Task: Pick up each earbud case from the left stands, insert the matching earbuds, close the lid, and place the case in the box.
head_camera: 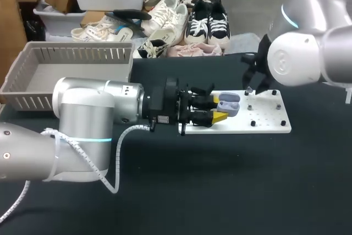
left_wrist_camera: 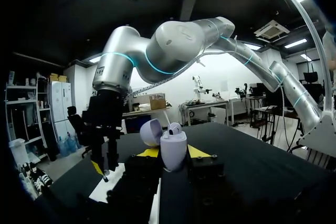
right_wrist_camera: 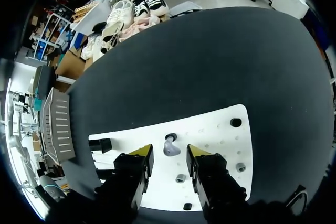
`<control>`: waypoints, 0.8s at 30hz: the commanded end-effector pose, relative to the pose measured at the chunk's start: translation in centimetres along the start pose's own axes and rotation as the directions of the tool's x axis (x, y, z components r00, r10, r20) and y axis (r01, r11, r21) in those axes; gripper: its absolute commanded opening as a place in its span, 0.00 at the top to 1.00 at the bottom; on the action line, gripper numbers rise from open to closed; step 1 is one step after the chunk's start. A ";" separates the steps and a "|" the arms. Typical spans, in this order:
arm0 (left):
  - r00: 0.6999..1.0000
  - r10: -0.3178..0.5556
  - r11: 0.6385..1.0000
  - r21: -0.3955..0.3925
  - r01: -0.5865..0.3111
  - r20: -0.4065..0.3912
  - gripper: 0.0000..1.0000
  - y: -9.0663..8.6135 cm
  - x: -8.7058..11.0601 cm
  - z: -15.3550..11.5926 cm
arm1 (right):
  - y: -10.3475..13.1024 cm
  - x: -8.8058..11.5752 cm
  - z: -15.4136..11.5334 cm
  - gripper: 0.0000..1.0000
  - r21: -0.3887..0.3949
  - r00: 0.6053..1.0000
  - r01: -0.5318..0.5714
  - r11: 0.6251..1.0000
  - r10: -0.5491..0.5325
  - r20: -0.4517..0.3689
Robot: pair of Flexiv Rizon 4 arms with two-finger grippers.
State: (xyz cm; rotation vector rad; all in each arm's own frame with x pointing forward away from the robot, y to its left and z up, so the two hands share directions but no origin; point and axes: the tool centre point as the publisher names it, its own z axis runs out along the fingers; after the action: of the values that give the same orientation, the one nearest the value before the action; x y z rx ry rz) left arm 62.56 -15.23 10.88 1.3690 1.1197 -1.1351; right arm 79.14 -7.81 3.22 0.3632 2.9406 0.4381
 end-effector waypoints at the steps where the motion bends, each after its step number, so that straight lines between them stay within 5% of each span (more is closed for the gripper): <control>1: 1.000 0.001 1.000 -0.006 -0.001 0.000 1.00 -0.1 0.0 0.1 | 0.1 -0.5 0.0 0.62 0.003 1.000 -0.002 1.000 0.002 -0.010; 12: 1.000 0.001 1.000 -0.006 -0.001 0.000 1.00 -0.1 0.0 0.1 | -0.2 -0.3 0.1 0.70 0.013 1.000 0.000 1.000 0.001 -0.016; 24: 1.000 0.001 1.000 -0.006 -0.001 0.000 1.00 -0.1 0.0 0.1 | -0.4 -0.2 0.3 0.67 0.016 1.000 0.001 1.000 0.000 -0.028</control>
State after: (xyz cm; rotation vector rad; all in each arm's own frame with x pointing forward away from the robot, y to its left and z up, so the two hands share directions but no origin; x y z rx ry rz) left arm 62.56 -15.23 10.88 1.3689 1.1197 -1.1351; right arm 79.13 -8.19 2.82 0.3619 2.9684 0.4237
